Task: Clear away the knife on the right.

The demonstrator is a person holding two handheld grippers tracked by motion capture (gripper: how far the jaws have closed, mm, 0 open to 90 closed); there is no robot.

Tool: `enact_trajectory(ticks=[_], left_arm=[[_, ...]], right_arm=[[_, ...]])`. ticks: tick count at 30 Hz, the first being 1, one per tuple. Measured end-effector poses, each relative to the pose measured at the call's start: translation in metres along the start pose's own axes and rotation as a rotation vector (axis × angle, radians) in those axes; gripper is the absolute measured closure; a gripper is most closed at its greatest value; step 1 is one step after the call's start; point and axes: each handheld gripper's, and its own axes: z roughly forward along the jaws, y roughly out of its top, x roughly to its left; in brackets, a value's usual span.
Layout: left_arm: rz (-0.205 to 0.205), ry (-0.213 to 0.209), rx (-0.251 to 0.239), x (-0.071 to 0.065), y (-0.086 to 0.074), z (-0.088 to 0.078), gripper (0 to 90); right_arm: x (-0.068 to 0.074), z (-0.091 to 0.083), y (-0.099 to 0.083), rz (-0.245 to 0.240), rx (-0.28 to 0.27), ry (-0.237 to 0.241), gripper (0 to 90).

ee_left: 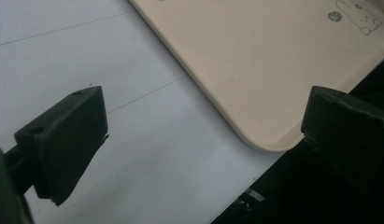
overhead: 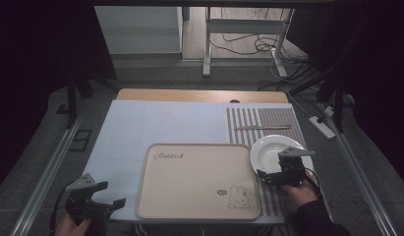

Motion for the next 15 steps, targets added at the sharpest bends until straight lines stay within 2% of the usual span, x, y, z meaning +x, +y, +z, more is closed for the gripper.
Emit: enact_trajectory(ticks=[5, 10, 15], left_arm=[[0.000, -0.001, 0.000, 0.000, 0.000, 0.000, 1.7], [0.000, -0.001, 0.000, 0.000, 0.000, 0.000, 1.7], [0.001, 0.000, 0.001, 0.000, 0.000, 0.000, 1.7]], right_arm=[[-0.003, 0.007, 0.004, -0.002, 0.018, -0.022, 0.0], [-0.006, 0.012, 0.010, 0.019, 0.012, -0.018, 0.0], [-0.009, 0.019, 0.015, 0.011, 0.021, -0.020, 0.0]])
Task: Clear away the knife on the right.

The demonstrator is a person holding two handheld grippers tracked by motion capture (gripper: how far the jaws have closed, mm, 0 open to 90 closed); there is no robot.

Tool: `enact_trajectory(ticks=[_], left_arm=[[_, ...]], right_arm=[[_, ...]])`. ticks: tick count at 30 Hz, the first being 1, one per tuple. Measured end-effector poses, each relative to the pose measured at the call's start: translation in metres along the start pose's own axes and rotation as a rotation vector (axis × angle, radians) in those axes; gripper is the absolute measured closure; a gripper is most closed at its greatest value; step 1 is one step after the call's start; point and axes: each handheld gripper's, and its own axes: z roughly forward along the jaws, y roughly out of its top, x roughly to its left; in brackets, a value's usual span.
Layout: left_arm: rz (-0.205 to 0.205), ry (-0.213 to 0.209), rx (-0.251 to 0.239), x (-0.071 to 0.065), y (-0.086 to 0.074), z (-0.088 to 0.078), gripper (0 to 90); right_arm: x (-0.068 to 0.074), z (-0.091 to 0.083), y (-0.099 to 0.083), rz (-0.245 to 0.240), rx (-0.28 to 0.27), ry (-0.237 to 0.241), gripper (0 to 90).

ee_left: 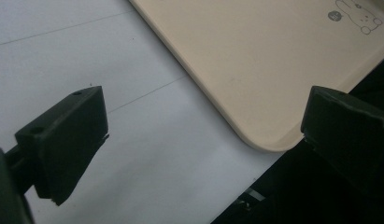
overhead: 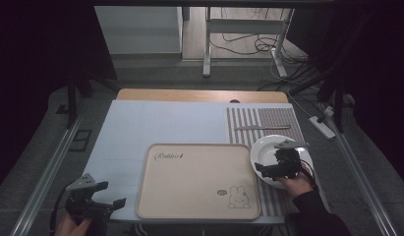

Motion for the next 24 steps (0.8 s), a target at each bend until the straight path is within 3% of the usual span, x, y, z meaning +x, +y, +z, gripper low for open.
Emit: enact_trajectory(ticks=[10, 24], left_arm=[[0.001, 0.003, 0.004, 0.000, 0.000, 0.000, 1.6], [-0.001, 0.006, 0.008, 0.000, 0.001, 0.001, 1.5]], right_arm=[[-0.007, 0.015, 0.010, -0.010, 0.031, -0.018, 0.0], [-0.026, 0.031, 0.026, 0.025, 0.046, -0.043, 0.0]])
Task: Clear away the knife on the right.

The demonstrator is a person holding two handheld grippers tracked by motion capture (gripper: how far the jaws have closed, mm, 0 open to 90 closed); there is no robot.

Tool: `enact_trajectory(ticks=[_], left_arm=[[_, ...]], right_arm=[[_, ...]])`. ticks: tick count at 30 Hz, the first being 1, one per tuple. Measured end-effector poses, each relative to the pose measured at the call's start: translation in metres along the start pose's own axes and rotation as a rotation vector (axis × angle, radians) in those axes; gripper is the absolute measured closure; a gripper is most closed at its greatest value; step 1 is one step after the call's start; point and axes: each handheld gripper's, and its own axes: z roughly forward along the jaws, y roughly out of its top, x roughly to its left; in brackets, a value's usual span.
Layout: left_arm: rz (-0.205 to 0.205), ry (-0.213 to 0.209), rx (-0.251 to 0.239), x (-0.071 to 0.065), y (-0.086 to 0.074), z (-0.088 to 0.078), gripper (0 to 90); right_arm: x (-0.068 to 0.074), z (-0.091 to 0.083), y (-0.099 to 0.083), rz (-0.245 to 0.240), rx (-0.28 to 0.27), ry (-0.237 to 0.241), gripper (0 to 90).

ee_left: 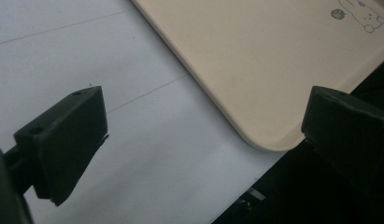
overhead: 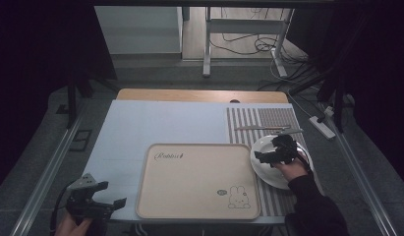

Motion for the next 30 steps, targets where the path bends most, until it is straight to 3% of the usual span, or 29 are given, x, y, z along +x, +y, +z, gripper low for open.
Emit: enact_trajectory(ticks=[14, 18, 23, 30], left_arm=[[-0.003, 0.000, -0.001, 0.001, 0.000, 0.000, 1.4], [-0.003, 0.001, 0.000, 0.000, 0.000, 0.000, 1.4], [-0.003, 0.001, -0.001, 0.000, 0.000, 0.000, 1.4], [-0.005, 0.000, -0.002, 0.001, 0.000, 0.000, 1.4]], right_arm=[[-0.011, 0.020, 0.018, -0.006, 0.031, -0.021, 0.0], [-0.019, 0.027, 0.023, 0.024, 0.047, -0.024, 0.0], [-0.027, 0.034, 0.027, 0.009, 0.073, -0.041, 0.0], [-0.037, 0.039, 0.033, 0.025, 0.074, -0.048, 0.0]])
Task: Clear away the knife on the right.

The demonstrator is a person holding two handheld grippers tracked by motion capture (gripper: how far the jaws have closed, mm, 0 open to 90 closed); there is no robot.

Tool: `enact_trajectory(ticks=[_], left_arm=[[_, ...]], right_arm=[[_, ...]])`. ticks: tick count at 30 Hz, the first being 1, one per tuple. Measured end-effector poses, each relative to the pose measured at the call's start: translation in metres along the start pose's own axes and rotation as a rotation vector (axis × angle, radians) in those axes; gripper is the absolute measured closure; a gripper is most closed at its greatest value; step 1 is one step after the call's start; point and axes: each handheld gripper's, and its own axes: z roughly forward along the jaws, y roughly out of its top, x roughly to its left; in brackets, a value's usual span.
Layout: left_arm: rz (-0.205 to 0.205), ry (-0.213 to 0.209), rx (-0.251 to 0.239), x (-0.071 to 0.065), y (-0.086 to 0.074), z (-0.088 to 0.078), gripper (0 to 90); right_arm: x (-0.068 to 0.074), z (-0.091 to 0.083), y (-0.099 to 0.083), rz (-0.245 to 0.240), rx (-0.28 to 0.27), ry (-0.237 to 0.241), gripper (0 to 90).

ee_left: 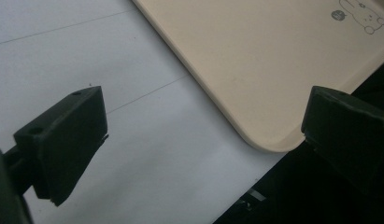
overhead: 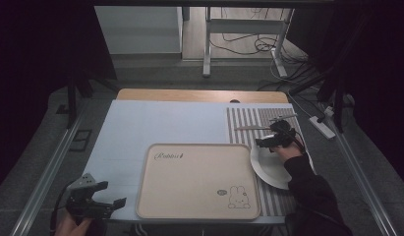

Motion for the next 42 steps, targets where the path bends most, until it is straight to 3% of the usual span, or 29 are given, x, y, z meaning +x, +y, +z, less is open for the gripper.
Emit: enact_trajectory(ticks=[6, 16, 25, 26, 27, 30, 34, 35, 36, 37, 39, 41, 42], left_arm=[[0.000, -0.001, -0.001, 0.000, 0.000, 0.000, 1.4], [0.001, -0.002, -0.002, 0.000, 0.000, 0.000, 1.4], [0.000, -0.003, -0.004, 0.000, 0.000, 0.000, 1.4], [0.001, -0.003, -0.003, 0.000, 0.000, 0.000, 1.4], [0.000, -0.003, -0.002, 0.000, 0.000, 0.000, 1.4], [0.002, -0.002, -0.001, 0.000, 0.000, 0.000, 1.5], [0.000, -0.003, -0.001, 0.000, 0.000, 0.000, 1.5], [0.001, -0.003, -0.002, 0.000, 0.000, 0.000, 1.5], [0.000, -0.003, -0.001, 0.000, 0.000, 0.000, 1.5], [0.000, -0.004, -0.001, 0.000, 0.000, 0.000, 1.5], [0.003, -0.002, 0.002, 0.000, 0.000, 0.000, 1.5], [0.004, -0.001, 0.004, 0.000, 0.000, 0.001, 1.5], [0.004, -0.001, 0.004, 0.000, 0.000, 0.001, 1.5]], right_arm=[[-0.010, 0.004, 0.009, 0.023, -0.003, -0.008, 0.0], [-0.035, 0.018, 0.019, 0.056, 0.023, -0.061, 0.0], [-0.049, 0.026, 0.023, 0.094, 0.034, -0.049, 3.0], [-0.051, 0.025, 0.025, 0.099, 0.030, -0.048, 10.2], [-0.051, 0.025, 0.025, 0.099, 0.030, -0.048, 10.2], [-0.056, 0.023, 0.028, 0.084, 0.021, -0.046, 29.0], [-0.063, 0.025, 0.032, 0.065, 0.059, -0.071, 48.5], [-0.069, 0.027, 0.034, 0.071, 0.076, -0.045, 58.4], [-0.069, 0.027, 0.034, 0.071, 0.076, -0.045, 58.4], [-0.074, 0.029, 0.037, 0.072, 0.089, -0.027, 70.1], [-0.075, 0.029, 0.038, 0.072, 0.081, -0.023, 75.0], [-0.079, 0.031, 0.041, 0.048, 0.085, -0.040, 90.0], [-0.080, 0.032, 0.042, 0.037, 0.081, -0.056, 90.0]])
